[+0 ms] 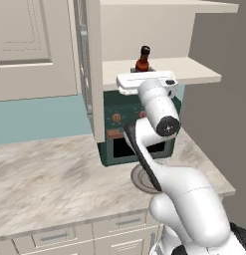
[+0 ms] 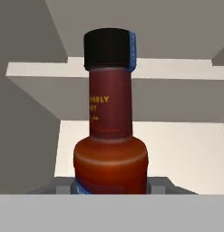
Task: Move the hot dog bun to the plate on the dining table and place the condiment next to that plate. Then navigate to the fridge and take the sausage and place it on the plate as well.
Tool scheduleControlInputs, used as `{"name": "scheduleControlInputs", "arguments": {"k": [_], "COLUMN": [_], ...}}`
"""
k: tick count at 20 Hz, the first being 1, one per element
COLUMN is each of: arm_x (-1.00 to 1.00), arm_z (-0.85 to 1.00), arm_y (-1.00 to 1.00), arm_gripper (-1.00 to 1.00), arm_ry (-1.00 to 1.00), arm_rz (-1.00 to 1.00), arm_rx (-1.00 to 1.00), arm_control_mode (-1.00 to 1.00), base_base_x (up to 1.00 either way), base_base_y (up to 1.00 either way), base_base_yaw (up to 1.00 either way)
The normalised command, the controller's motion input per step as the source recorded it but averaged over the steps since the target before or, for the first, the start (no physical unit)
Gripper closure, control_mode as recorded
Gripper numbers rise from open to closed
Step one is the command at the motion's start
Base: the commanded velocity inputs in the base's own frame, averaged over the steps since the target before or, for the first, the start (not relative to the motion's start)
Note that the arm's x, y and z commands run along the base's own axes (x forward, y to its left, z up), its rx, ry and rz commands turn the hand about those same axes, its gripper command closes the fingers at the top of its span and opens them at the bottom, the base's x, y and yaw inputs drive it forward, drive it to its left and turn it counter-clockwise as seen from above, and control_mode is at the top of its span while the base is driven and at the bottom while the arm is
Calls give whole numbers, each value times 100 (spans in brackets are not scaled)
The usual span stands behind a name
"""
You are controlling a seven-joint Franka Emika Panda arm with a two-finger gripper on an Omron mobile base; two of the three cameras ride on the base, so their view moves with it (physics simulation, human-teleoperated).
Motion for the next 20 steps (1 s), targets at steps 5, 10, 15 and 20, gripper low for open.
{"name": "scheduleControlInputs", "arguments": {"k": [5, 10, 15, 20], "arm_x": [-97, -96, -99, -100], "arm_z": [36, 26, 1, 0], "arm_y": [-19, -21, -34, -46], "arm_gripper": [100, 100, 100, 100], "arm_ry": [-1, 4, 13, 6], "arm_rz": [-15, -17, -17, -14], "arm_rx": [1, 5, 11, 13], "arm_control_mode": [-100, -100, -100, -100], "base_base_x": [0, 0, 0, 0], "base_base_y": [0, 0, 0, 0], "base_base_yaw": [0, 0, 0, 0]}}
